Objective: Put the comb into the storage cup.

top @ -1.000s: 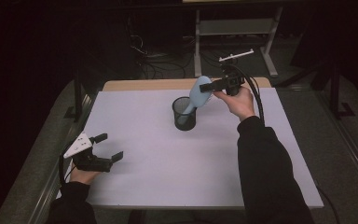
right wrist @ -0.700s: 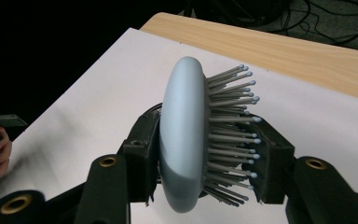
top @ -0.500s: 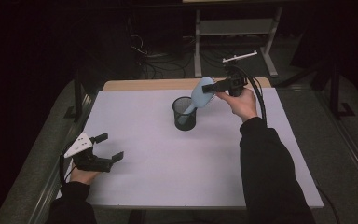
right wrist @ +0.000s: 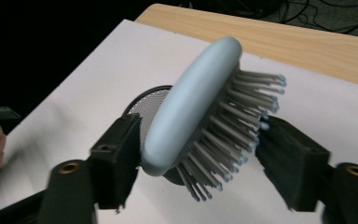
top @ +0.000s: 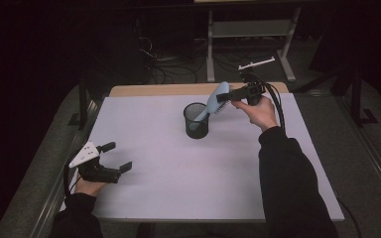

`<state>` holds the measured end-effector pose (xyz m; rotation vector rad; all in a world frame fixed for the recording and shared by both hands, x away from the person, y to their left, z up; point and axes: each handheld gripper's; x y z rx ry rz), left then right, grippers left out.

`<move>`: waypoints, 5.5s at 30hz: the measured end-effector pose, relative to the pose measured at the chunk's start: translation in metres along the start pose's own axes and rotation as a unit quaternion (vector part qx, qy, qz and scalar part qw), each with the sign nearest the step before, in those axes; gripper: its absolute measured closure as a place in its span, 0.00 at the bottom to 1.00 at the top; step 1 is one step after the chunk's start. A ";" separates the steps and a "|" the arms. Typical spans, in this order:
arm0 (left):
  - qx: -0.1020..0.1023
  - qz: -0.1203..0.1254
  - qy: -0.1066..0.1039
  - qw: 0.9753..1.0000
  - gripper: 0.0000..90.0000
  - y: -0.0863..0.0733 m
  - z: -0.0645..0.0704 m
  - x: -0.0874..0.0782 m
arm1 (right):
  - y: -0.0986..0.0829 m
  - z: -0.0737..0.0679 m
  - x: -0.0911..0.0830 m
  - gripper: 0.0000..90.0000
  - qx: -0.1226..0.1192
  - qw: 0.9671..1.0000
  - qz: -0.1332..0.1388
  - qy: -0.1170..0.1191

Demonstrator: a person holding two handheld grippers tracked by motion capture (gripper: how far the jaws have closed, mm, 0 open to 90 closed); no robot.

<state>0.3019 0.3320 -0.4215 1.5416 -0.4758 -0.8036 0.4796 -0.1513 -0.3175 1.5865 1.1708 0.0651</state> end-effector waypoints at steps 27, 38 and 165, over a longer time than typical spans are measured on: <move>-0.002 -0.004 0.004 1.000 0.00 0.000 0.000 0.000 | -0.015 0.018 -0.041 0.00 -0.046 0.998 0.043 -0.023; -0.004 -0.005 0.006 1.000 0.00 -0.001 -0.001 0.000 | -0.026 0.028 -0.054 0.00 -0.051 0.997 0.052 -0.029; -0.010 -0.011 0.010 1.000 0.00 -0.005 -0.005 -0.003 | -0.216 0.035 -0.122 0.00 -0.099 0.992 0.045 -0.059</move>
Point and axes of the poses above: each handheld gripper's, and its own axes: x roughly forward along the jaws, y roughly out of its top, z roughly to its right, and after that the axes turned 8 degrees about z, right-handed
